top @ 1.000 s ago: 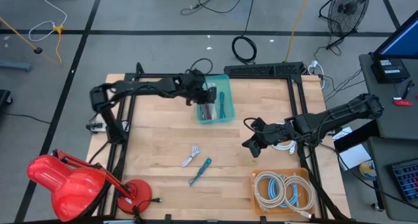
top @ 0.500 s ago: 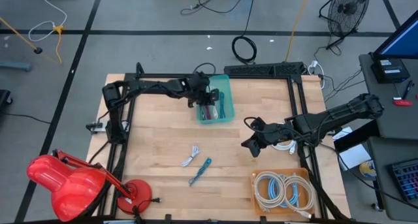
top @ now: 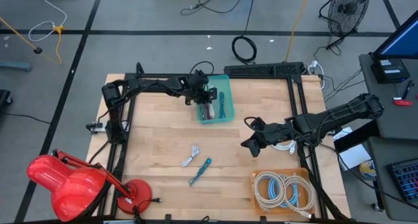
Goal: Pick & Place USB Port
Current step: Put the white charger cable into the blue bin
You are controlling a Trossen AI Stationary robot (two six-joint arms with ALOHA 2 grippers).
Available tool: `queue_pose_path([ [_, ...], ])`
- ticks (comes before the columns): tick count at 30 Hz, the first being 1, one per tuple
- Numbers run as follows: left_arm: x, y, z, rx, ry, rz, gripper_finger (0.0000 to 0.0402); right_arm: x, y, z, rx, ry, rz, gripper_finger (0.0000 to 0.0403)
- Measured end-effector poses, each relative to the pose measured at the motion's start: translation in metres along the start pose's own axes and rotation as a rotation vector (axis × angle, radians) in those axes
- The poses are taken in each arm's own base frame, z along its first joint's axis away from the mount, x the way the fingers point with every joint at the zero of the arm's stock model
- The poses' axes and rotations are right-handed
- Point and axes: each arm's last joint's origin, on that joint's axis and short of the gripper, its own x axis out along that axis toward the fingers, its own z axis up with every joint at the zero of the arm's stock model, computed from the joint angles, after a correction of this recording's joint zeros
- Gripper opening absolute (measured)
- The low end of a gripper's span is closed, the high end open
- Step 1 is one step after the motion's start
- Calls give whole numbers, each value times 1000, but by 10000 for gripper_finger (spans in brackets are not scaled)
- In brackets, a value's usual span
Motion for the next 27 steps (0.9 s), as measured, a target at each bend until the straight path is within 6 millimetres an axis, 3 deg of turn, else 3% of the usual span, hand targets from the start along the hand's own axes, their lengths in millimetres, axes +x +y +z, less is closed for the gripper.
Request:
queue_pose_path([
  [9, 1, -2, -2, 2, 0, -6, 0, 0, -1, 3, 7, -13, -3, 0],
  [21, 28, 4, -18, -17, 76, 18, 1, 0, -1, 3, 4, -13, -2, 0],
  [27, 29, 5, -18, -10, 98, 9, 31, 0, -1, 3, 4, -9, -1, 0],
])
